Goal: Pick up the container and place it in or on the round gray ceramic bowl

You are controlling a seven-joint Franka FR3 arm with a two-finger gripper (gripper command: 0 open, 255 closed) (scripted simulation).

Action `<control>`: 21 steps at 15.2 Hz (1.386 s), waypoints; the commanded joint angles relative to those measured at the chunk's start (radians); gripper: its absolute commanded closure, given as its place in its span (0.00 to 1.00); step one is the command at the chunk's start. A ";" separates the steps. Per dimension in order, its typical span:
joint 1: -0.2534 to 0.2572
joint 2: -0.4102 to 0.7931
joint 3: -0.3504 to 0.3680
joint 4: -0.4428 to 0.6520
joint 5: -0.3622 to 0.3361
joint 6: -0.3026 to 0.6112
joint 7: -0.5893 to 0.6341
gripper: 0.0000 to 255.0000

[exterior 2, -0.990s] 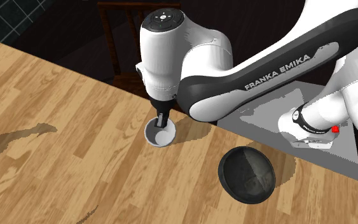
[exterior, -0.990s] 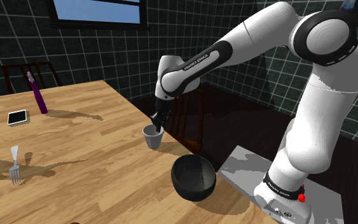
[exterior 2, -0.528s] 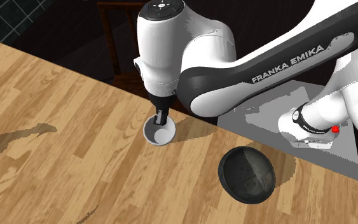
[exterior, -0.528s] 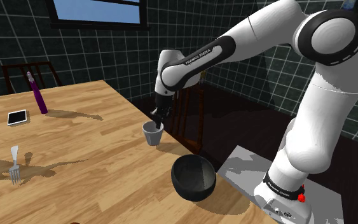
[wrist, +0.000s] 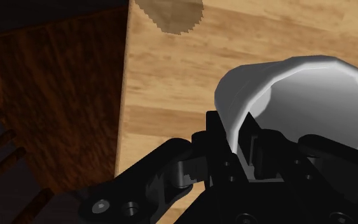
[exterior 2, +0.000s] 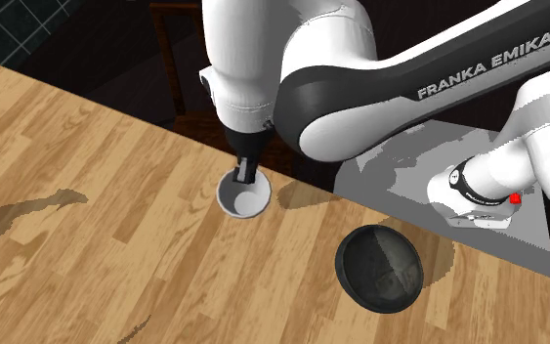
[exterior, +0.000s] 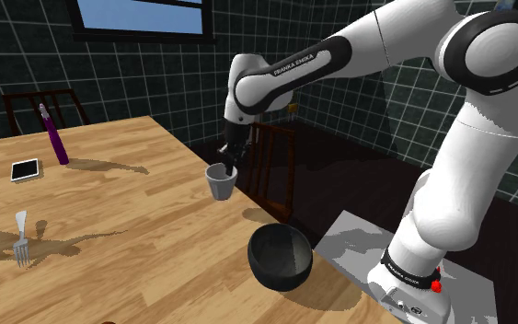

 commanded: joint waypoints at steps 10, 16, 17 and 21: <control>-0.003 -0.043 -0.003 0.100 -0.008 -0.142 0.019 1.00; -0.005 -0.058 -0.005 0.165 -0.012 -0.221 0.030 1.00; -0.005 -0.059 -0.006 0.176 -0.012 -0.234 0.031 1.00; -0.001 -0.099 -0.002 0.169 -0.009 -0.265 0.043 1.00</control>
